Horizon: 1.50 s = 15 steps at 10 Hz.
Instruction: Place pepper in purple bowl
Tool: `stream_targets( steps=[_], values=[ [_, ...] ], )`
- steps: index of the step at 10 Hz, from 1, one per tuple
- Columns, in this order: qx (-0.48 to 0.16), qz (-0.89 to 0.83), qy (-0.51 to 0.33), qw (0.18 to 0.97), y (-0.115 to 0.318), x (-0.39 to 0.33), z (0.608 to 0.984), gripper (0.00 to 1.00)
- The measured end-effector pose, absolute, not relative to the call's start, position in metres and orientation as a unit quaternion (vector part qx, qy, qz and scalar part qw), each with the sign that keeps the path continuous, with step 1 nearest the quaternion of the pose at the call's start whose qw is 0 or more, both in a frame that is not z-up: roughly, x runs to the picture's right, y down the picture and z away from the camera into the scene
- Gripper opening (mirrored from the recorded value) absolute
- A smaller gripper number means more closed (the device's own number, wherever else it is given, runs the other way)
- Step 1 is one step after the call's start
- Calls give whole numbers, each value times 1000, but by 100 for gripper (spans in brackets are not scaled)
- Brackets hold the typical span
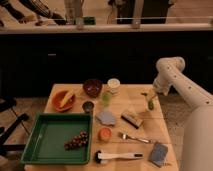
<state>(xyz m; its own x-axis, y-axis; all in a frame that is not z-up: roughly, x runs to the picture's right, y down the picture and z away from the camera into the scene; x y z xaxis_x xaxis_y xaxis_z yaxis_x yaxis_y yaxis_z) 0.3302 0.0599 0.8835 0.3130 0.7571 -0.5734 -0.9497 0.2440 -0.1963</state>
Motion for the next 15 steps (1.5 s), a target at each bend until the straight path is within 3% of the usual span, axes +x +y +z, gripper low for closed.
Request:
stream_targets(
  steps=[9,15],
  values=[
    [-272,563,202,754,89,307,917,80],
    [-247,600,172,741,96,311,934,80]
  ],
)
